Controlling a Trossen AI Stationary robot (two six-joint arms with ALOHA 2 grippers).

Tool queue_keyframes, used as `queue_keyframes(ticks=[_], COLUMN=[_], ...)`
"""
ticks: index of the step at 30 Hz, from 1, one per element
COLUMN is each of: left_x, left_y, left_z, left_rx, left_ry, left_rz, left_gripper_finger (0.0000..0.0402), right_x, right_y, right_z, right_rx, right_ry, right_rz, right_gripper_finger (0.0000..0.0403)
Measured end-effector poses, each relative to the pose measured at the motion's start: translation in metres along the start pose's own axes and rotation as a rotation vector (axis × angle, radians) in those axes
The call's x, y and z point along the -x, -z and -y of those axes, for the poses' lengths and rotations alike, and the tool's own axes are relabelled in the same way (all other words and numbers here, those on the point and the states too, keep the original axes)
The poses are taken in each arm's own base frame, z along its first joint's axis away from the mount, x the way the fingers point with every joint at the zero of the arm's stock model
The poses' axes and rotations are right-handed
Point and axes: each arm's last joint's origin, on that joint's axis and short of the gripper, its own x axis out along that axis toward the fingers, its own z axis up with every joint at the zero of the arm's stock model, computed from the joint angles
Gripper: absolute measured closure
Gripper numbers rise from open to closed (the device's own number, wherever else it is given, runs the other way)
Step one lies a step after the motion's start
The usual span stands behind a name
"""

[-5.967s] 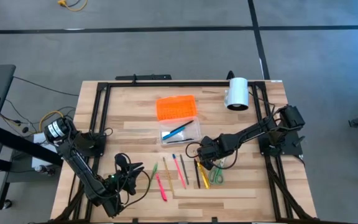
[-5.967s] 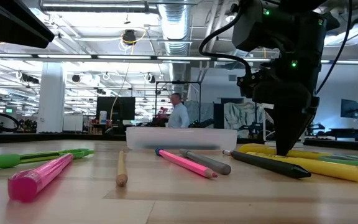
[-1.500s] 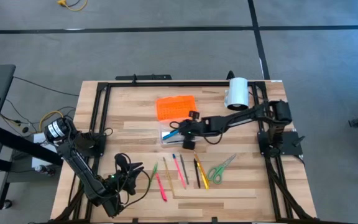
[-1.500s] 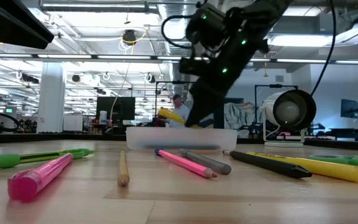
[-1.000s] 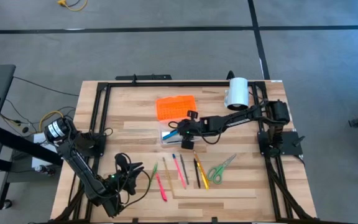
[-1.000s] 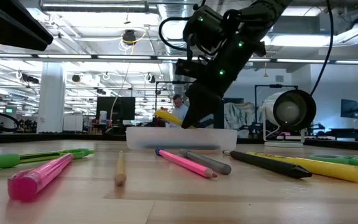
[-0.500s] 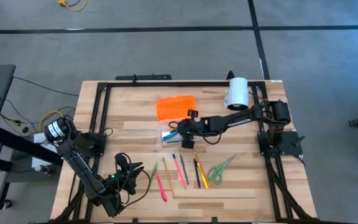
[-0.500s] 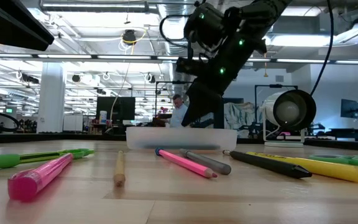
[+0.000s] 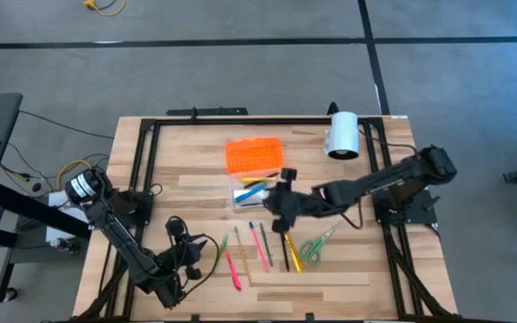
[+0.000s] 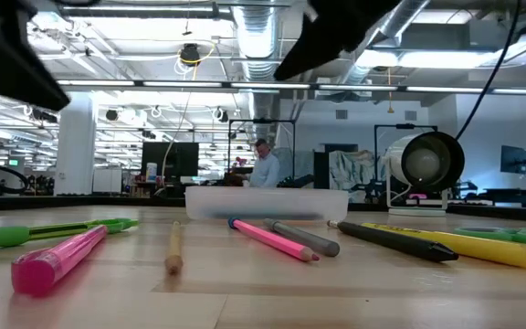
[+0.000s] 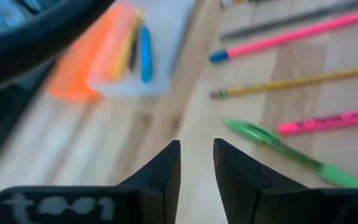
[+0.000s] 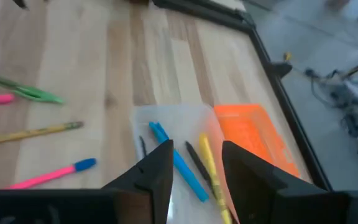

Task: Pick & place school supplies into a supply box
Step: Put the green pen into the supply box

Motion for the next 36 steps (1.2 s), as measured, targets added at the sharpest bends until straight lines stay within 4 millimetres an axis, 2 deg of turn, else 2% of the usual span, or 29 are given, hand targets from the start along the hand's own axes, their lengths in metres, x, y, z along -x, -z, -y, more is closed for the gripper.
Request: queue_keyframes(ticks=[8, 13, 17, 21, 28, 36], left_x=[-0.01, -0.024, -0.039, -0.051, -0.065, -0.084], left_y=[-0.011, -0.025, -0.034, -0.039, -0.039, -0.027], left_z=[0.015, 0.02, 0.015, 0.01, 0.015, 0.027], left_rx=[0.129, 0.192, 0.231, 0.263, 0.293, 0.268], left_ry=[0.18, 0.302, 0.305, 0.286, 0.317, 0.301], left_rz=[-0.15, -0.227, -0.27, -0.299, -0.363, -0.43], left_gripper_finger=[0.0315, 0.0315, 0.0315, 0.0315, 0.0315, 0.0315], right_x=[0.025, 0.04, 0.055, 0.075, 0.106, 0.117], right_y=[0.014, 0.036, 0.056, 0.062, 0.071, 0.08], right_z=[-0.05, -0.075, -0.092, -0.097, -0.099, -0.102], right_rx=[0.032, 0.015, 0.018, 0.005, -0.066, -0.083], right_ry=[0.108, 0.239, 0.341, 0.444, 0.439, 0.463], right_rz=[0.008, 0.048, 0.096, 0.161, 0.238, 0.295], right_gripper_finger=[0.0274, 0.0275, 0.0274, 0.0275, 0.0274, 0.0276])
